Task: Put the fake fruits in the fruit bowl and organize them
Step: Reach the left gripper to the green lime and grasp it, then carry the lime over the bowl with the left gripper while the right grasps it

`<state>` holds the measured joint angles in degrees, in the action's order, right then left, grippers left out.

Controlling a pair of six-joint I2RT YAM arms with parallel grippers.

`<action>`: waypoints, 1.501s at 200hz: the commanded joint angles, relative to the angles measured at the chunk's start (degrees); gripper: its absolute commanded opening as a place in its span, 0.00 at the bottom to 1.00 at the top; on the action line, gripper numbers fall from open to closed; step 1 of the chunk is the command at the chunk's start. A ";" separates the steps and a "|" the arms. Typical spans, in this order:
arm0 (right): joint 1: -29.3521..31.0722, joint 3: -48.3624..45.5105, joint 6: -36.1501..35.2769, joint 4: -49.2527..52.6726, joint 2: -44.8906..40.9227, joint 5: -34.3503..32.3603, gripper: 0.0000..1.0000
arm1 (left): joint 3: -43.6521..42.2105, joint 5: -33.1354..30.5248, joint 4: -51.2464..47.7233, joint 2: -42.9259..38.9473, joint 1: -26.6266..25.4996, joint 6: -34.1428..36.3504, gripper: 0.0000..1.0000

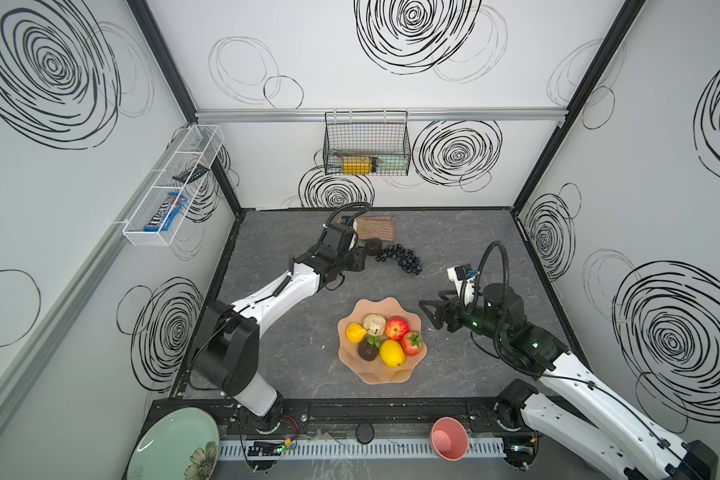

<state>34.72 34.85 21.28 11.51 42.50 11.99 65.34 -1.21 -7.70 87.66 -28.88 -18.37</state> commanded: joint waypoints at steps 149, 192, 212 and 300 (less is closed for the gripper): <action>-1.58 5.78 14.38 -0.36 2.38 12.99 0.84 | -27.05 4.01 40.30 -11.54 -25.53 17.64 0.42; -1.20 5.05 15.13 -0.12 3.79 12.96 0.81 | -27.90 3.76 40.92 -11.41 -27.17 18.76 0.42; -0.80 4.64 15.02 0.12 4.54 12.11 0.80 | -28.25 4.00 43.10 -11.63 -27.65 19.07 0.42; 2.85 3.47 16.02 -1.74 7.83 11.84 0.71 | -28.32 2.45 44.25 -10.95 -29.25 20.78 0.42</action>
<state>36.82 39.18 36.25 11.57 49.93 23.94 37.78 2.35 31.88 76.82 -57.32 0.30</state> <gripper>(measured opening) 0.724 0.534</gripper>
